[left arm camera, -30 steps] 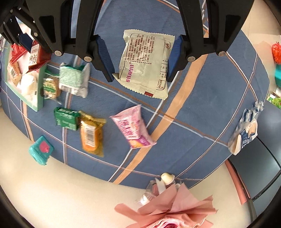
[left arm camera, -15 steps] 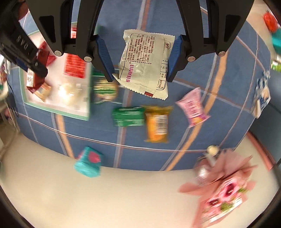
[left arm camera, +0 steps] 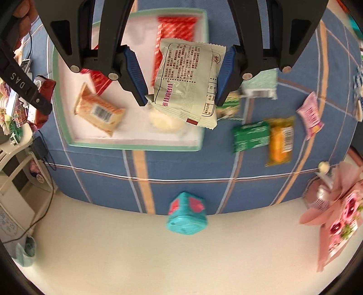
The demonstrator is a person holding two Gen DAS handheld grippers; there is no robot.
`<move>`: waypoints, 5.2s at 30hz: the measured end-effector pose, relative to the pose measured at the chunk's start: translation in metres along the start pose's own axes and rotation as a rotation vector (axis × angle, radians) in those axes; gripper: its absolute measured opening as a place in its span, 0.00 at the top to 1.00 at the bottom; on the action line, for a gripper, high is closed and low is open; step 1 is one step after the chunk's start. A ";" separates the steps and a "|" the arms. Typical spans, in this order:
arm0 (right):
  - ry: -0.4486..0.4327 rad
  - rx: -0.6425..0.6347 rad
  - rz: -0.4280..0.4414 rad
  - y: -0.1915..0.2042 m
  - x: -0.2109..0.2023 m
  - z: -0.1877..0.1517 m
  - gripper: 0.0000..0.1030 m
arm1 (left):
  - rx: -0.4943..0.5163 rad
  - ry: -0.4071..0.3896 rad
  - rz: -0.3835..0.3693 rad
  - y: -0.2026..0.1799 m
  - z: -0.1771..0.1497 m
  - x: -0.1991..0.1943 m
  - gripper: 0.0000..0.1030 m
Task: Organize snacks
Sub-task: 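Carry white pack with left tool while right tool carries milk biscuit pack into tray, opening both, then move both tools back over the remaining snacks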
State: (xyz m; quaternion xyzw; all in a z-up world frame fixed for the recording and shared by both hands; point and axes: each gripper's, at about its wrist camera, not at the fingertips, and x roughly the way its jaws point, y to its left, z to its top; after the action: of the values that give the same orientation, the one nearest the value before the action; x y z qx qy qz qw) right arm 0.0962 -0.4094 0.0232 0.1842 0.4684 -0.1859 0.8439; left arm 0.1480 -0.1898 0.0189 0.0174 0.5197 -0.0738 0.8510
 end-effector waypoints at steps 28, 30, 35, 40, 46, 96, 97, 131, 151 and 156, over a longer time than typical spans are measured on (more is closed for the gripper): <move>0.102 0.002 -0.090 -0.022 0.057 -0.014 0.59 | 0.112 0.043 -0.023 -0.057 0.005 0.060 0.39; 0.111 -0.005 -0.097 -0.019 0.058 -0.015 0.59 | 0.111 0.048 -0.020 -0.056 0.005 0.061 0.39; 0.115 -0.016 -0.106 -0.016 0.057 -0.015 0.59 | 0.110 0.060 -0.021 -0.056 0.004 0.062 0.36; 0.113 -0.033 -0.112 -0.011 0.052 -0.014 0.59 | 0.099 0.066 -0.016 -0.054 0.005 0.057 0.36; 0.090 -0.049 -0.115 -0.002 0.033 -0.012 0.51 | 0.072 0.079 -0.021 -0.048 0.005 0.045 0.33; 0.083 -0.270 0.022 0.099 -0.005 -0.064 0.00 | -0.237 0.072 0.099 0.105 -0.026 0.011 0.09; 0.083 -0.274 0.024 0.099 -0.004 -0.065 0.00 | -0.237 0.072 0.100 0.106 -0.026 0.012 0.09; 0.008 -0.254 0.074 0.128 0.015 -0.075 0.00 | -0.373 -0.019 0.177 0.201 -0.017 0.010 0.08; 0.059 -0.402 0.250 0.230 0.025 -0.097 0.00 | -0.451 0.025 0.151 0.257 -0.020 0.023 0.08; 0.090 -0.445 0.260 0.250 0.029 -0.106 0.01 | -0.457 0.026 0.131 0.266 -0.020 0.025 0.08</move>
State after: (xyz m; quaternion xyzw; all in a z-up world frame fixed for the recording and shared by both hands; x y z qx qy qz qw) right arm 0.1551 -0.1460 -0.0200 0.0610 0.5073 0.0402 0.8586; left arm 0.1801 0.0731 -0.0246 -0.1410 0.5314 0.1013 0.8291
